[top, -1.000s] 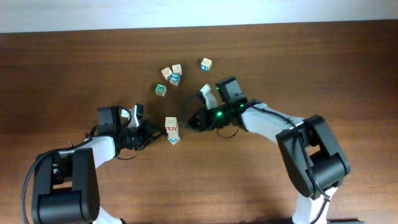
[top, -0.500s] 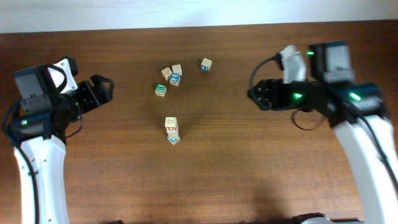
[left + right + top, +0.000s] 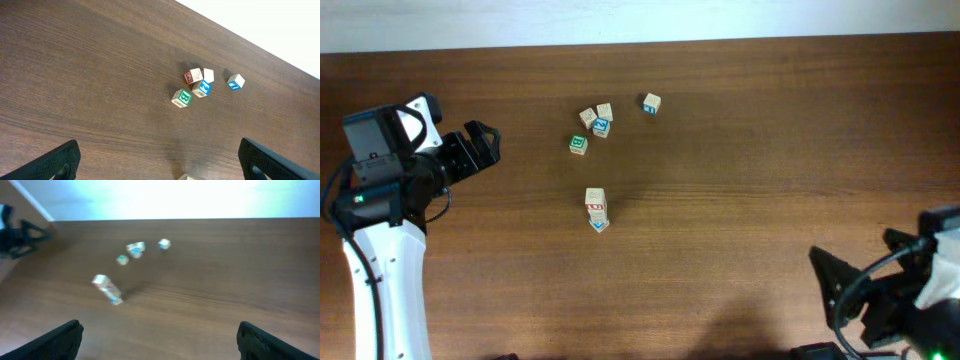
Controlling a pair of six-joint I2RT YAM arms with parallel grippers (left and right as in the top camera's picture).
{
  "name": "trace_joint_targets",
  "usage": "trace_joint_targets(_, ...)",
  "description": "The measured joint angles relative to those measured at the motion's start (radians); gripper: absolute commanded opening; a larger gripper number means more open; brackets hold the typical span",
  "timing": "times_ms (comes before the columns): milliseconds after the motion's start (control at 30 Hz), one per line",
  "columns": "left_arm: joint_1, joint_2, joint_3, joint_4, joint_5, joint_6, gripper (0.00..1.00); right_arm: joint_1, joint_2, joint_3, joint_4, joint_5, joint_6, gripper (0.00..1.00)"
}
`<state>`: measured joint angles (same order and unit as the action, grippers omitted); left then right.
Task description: Rotate 5 blocks
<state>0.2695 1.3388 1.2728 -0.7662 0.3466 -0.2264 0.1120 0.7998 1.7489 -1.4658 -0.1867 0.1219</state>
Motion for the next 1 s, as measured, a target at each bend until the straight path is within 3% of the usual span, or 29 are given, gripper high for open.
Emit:
trace_joint_targets(100, 0.0, 0.0, 0.0, 0.0, -0.001, 0.0, 0.99, 0.0, -0.022, -0.085, 0.046, 0.14, -0.003, 0.98)
trace_joint_targets(233, 0.0, 0.0, 0.0, 0.002, -0.002, 0.0, 0.99, 0.0, -0.062, -0.393, 0.43, 0.208, -0.108, 0.98)
trace_joint_targets(333, 0.0, 0.0, 0.0, -0.001, -0.004, 0.001, 0.99, -0.034, -0.191, -0.812, 0.845, 0.113, -0.243, 0.98)
trace_joint_targets(467, 0.0, 0.0, 0.0, 0.0, -0.007, 0.003, 0.99, -0.124, -0.462, -1.266, 1.16, -0.051, -0.3, 0.98)
trace_joint_targets(667, 0.0, 0.0, 0.0, -0.001, -0.006, 0.003, 0.99, -0.131, -0.678, -1.592, 1.315, -0.111, -0.314, 0.98)
trace_joint_targets(1000, 0.0, 0.0, 0.0, -0.001, -0.007, 0.003, 0.99, -0.131, -0.785, -1.697, 1.332, -0.119, -0.317, 0.98)
